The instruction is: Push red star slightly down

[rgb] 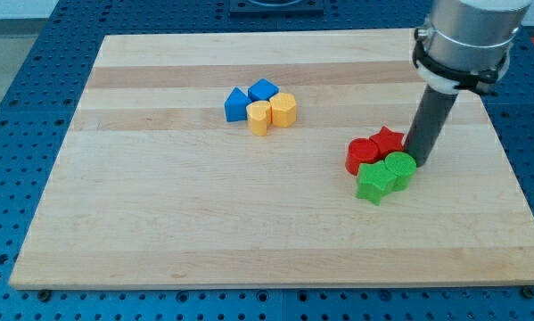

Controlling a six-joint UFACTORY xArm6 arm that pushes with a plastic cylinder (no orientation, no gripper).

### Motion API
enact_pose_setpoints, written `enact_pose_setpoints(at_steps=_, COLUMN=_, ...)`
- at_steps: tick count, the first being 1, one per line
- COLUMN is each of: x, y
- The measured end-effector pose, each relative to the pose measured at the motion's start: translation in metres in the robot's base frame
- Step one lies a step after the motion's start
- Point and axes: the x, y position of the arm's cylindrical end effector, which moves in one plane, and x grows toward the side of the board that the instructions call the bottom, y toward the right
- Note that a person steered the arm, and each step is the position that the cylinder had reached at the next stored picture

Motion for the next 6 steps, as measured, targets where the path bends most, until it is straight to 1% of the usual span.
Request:
enact_pose_setpoints(at_steps=1, x=0.0, y=-0.002)
enact_pose_setpoints(at_steps=2, x=-0.006, y=0.012)
enact_pose_setpoints(at_steps=3, x=-0.037, y=0.013)
enact_pose_setpoints(at_steps=4, x=-0.055, y=0.003)
enact_pose_setpoints(at_steps=5, x=-0.051, y=-0.022)
enact_pose_setpoints(at_steps=6, x=-0.038, y=-0.031)
